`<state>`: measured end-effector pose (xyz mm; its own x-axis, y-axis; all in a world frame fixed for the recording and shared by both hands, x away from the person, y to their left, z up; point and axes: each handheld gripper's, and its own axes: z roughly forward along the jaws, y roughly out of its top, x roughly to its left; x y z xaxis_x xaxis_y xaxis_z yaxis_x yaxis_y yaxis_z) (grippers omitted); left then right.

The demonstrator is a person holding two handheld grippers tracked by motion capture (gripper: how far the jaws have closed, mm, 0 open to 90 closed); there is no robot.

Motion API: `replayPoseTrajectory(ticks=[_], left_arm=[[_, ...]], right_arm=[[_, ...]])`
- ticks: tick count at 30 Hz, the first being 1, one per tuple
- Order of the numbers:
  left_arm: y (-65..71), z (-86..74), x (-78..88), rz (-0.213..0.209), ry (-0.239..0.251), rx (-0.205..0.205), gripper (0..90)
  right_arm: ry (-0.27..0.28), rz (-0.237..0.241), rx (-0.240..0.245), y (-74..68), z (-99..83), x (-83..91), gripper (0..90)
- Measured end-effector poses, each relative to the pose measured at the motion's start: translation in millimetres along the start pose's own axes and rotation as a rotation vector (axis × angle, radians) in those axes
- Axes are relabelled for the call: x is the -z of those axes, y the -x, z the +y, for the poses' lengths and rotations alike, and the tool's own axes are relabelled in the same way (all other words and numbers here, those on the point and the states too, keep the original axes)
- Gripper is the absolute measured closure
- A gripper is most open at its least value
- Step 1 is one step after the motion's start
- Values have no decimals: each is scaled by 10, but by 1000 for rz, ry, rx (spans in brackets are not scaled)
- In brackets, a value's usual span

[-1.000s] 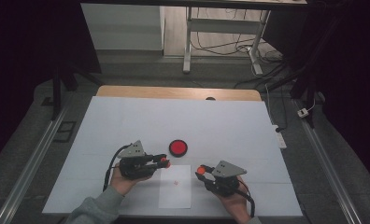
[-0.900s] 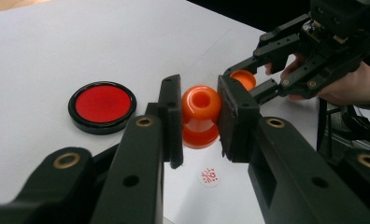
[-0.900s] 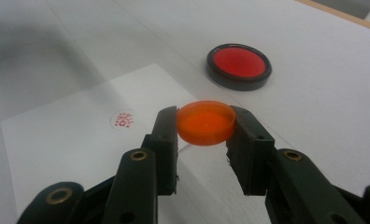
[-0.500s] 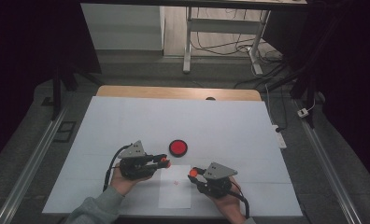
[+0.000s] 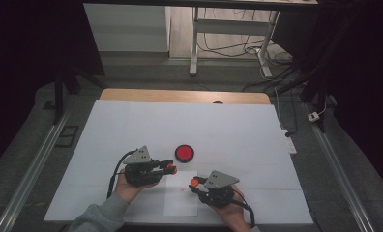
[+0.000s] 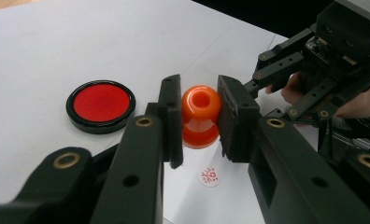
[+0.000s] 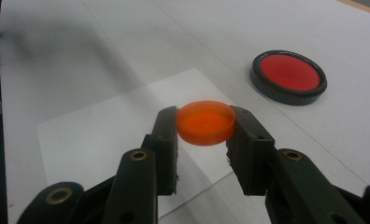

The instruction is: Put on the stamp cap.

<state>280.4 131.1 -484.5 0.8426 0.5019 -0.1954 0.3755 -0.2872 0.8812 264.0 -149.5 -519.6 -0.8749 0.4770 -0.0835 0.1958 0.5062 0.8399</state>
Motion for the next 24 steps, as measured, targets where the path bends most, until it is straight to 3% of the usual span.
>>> replayPoseTrajectory(ticks=[16,24], left_arm=[[69,14,-57,-18,0,-15,724],[170,42,-124,-69,2,-22,724]], right_arm=[[-3,23,11,-59,14,-65,640],[-13,26,15,-84,24,-80,640]])
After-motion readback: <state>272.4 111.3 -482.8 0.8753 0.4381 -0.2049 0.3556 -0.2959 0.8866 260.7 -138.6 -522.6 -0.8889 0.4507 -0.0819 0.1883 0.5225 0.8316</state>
